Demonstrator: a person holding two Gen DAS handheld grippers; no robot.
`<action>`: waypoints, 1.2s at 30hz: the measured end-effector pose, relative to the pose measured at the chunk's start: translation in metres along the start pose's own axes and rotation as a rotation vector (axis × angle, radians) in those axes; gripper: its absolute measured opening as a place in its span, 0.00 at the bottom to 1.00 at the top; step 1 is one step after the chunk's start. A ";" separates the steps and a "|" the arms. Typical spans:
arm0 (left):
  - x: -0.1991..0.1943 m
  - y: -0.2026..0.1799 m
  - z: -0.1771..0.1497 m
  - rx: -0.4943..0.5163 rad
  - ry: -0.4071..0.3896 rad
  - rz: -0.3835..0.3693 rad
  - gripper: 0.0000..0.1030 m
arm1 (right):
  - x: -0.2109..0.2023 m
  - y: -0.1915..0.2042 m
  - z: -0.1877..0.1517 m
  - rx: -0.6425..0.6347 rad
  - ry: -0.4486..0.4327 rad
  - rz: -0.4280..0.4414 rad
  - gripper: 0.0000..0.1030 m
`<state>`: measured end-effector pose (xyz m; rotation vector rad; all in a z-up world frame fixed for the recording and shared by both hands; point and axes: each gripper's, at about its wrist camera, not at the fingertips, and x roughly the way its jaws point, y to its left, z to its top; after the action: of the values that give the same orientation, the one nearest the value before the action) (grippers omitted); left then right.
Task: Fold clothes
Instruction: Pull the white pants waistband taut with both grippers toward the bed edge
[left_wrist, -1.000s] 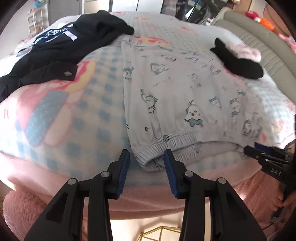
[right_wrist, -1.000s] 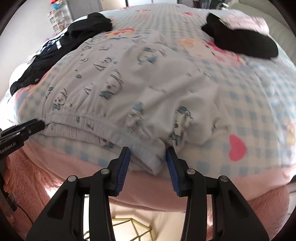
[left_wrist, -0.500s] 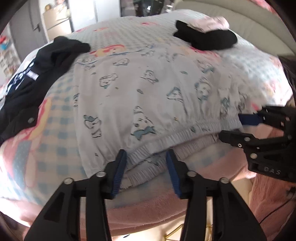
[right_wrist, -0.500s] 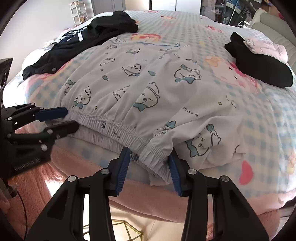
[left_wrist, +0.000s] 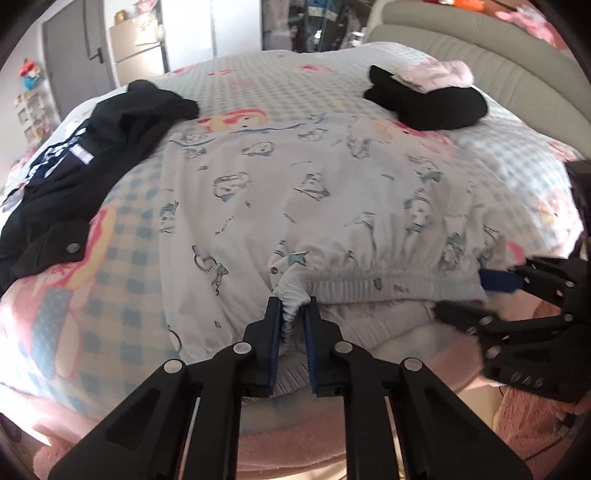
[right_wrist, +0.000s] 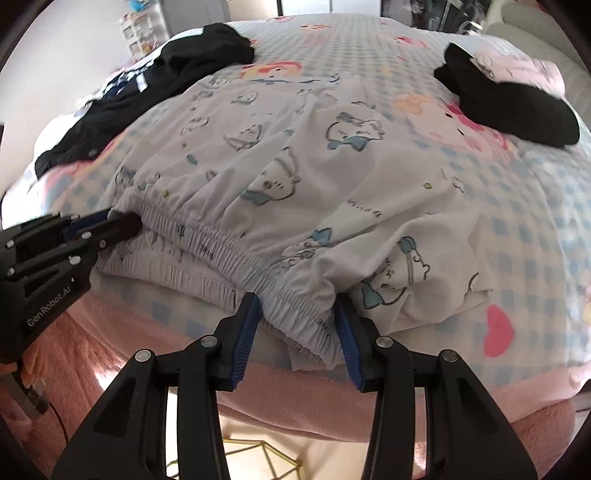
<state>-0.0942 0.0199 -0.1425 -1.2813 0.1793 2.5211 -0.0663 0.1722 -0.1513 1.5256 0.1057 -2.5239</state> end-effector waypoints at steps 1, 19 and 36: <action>0.002 0.000 -0.001 0.009 0.015 -0.006 0.16 | 0.001 0.004 0.000 -0.023 -0.008 0.000 0.56; -0.026 0.023 -0.024 -0.020 -0.084 0.155 0.43 | -0.011 -0.018 -0.004 0.091 -0.038 0.021 0.42; 0.006 -0.013 -0.015 0.114 0.037 0.137 0.45 | 0.001 -0.017 -0.004 0.053 0.021 0.013 0.46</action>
<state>-0.0819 0.0295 -0.1557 -1.3117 0.4261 2.5592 -0.0660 0.1892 -0.1545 1.5677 0.0318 -2.5198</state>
